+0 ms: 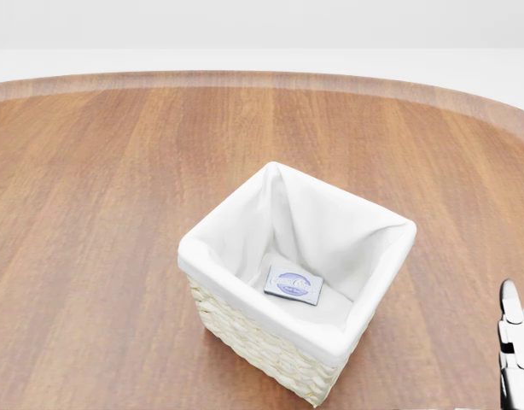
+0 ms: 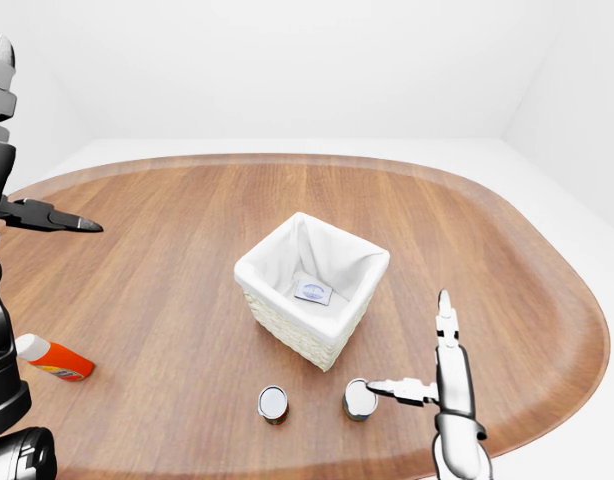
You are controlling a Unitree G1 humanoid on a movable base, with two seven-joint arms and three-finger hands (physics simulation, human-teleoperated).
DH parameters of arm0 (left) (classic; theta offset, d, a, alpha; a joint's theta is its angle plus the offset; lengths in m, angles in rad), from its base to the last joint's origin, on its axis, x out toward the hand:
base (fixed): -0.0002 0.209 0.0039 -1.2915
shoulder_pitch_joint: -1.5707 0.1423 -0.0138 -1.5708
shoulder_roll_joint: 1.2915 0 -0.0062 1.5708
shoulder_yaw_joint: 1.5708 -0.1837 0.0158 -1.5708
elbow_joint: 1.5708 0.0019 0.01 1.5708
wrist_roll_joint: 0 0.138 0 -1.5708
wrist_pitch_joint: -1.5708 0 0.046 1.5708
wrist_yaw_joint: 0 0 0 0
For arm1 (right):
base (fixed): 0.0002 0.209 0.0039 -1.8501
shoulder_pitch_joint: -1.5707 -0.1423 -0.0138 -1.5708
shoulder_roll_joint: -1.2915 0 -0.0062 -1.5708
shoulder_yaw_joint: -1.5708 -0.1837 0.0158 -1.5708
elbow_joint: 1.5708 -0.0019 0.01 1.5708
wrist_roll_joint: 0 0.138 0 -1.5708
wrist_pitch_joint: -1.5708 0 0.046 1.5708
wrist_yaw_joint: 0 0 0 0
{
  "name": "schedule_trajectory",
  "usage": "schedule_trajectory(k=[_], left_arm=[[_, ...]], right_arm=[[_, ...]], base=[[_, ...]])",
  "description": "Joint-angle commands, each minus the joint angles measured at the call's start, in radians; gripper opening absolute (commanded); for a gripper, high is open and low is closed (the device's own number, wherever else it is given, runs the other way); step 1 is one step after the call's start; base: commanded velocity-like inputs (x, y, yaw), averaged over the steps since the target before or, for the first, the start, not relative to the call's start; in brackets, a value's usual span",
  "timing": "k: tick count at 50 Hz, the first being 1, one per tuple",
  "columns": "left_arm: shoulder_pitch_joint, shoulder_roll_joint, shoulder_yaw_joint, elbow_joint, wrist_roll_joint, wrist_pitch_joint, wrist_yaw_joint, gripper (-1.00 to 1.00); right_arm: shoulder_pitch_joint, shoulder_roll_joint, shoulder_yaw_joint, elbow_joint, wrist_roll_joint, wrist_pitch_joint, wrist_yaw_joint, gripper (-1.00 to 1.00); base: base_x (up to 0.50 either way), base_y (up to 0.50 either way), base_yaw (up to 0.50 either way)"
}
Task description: Pick up the alphabet soup and the cream cheese box, and put them in the basket.
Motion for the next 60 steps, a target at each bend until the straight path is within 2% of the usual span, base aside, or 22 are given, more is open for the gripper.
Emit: schedule_trajectory(k=[1,19,22,28,34,47,60], left_arm=[[0.004,-0.001,0.001,-0.008,0.002,0.0,-0.007,1.0],[0.006,0.0,0.003,-0.017,0.009,0.0,0.003,1.0],[0.007,-0.001,0.003,-0.019,0.012,0.0,-0.003,1.0],[0.007,-0.002,0.003,-0.014,0.011,0.0,-0.008,1.0],[0.009,-0.003,0.002,-0.008,0.011,0.0,-0.003,1.0],[0.007,-0.005,-0.002,-0.001,0.014,0.0,-0.006,1.0],[0.009,-0.009,-0.001,-0.002,0.013,0.0,-0.008,1.0]], right_arm=[[0.004,-0.001,0.002,0.04,-0.044,0.0,0.011,1.0],[0.013,-0.021,0.068,0.098,-0.121,0.0,-0.015,1.0],[0.034,-0.023,0.09,0.075,-0.048,0.0,0.054,1.0],[0.038,-0.022,0.106,0.084,-0.13,0.0,0.016,1.0],[0.016,-0.044,0.13,0.155,-0.233,0.0,-0.068,1.0],[0.032,-0.066,0.154,0.189,-0.23,0.0,-0.058,1.0],[-0.001,-0.094,0.2,0.29,-0.282,0.0,-0.106,1.0]], base=[[0.0,0.0,0.0],[0.0,0.0,0.0],[0.0,0.0,0.0],[0.0,0.0,0.0],[0.0,0.0,0.0],[0.0,0.0,0.0],[0.0,0.0,0.0]])
